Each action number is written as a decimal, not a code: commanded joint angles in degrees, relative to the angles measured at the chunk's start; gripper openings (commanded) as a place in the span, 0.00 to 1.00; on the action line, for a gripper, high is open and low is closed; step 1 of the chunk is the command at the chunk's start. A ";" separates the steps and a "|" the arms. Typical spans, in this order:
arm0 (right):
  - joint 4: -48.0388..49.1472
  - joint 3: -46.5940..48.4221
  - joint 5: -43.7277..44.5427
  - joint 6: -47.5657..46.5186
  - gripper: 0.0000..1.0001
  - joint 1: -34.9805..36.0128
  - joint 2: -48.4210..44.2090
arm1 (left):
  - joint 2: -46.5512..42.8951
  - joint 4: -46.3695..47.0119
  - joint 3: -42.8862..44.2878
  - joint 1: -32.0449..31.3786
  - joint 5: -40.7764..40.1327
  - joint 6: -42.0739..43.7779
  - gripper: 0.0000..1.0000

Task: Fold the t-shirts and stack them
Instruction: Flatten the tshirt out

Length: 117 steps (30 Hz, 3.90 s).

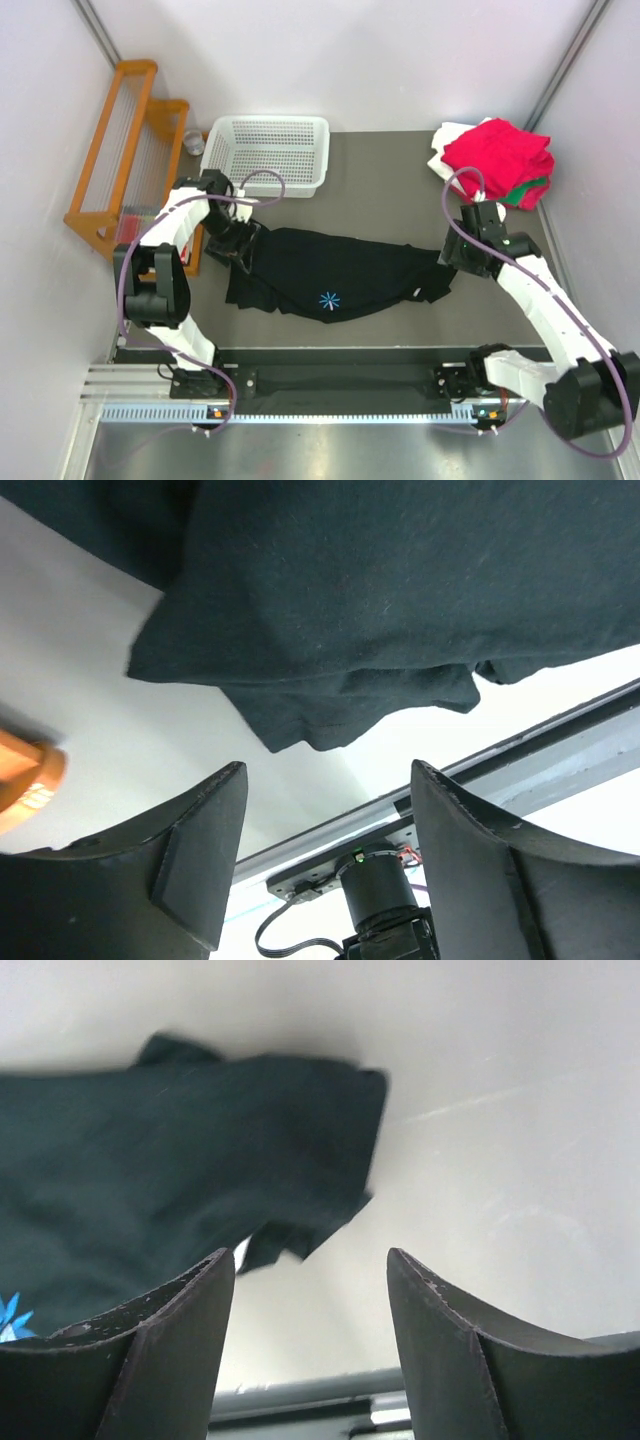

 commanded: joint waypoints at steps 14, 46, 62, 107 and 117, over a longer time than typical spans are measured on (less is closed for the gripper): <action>17.78 -2.10 -5.29 4.89 0.64 -17.40 24.11 | -5.01 -0.06 -0.92 0.02 0.80 2.30 0.61; 15.61 15.71 -11.73 2.62 0.00 -0.89 14.73 | -3.26 9.25 -6.81 0.11 -3.86 -1.56 0.79; 11.90 28.14 13.77 -1.61 0.00 9.58 -0.23 | -3.25 8.56 -4.36 -0.59 -0.26 -4.28 0.78; 11.73 24.98 19.31 -3.28 0.00 11.16 -2.34 | 15.99 12.60 -13.14 -12.90 2.02 -3.94 0.42; 11.99 23.84 18.08 -3.02 0.00 11.16 -3.30 | 11.78 12.25 -9.98 -12.38 1.50 -4.99 0.00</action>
